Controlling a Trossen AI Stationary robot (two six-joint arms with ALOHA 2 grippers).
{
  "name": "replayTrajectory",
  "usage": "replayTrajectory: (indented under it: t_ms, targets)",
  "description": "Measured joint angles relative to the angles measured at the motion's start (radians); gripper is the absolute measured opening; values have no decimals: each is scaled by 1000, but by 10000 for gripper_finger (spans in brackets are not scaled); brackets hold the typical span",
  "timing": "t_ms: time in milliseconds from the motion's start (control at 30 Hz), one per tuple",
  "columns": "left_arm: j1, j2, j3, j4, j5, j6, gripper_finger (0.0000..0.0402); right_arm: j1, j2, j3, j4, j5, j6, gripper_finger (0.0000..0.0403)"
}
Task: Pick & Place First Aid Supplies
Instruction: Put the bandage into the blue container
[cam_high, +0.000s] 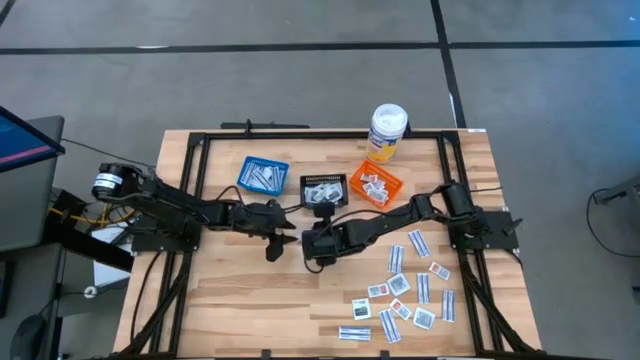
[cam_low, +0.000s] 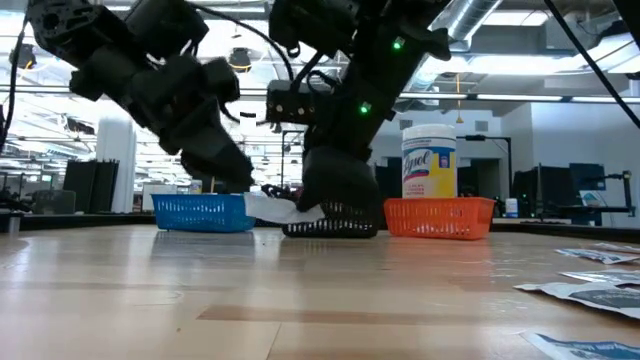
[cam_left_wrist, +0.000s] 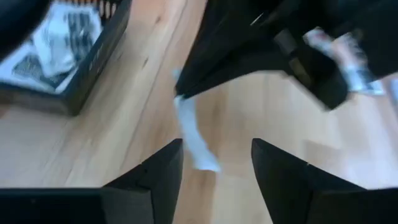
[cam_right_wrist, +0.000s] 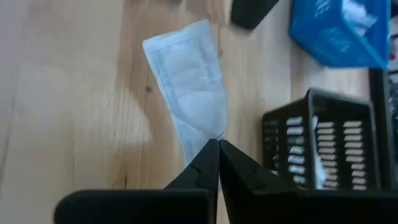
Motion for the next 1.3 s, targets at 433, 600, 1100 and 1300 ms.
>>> replayTrajectory:
  t_ms: [433,600,1100,1300]
  targets:
    - [36,174,0,136,-22,45,176,5,-4,2,71,40,-39,2]
    - [34,153,0,146,9,47,155,6,-4,2,70,38,-39,1]
    - [34,148,0,151,-4,52,11,5,-4,2,73,36,-12,12]
    - [34,148,0,149,-4,121,7,5,-4,2,72,37,46,68]
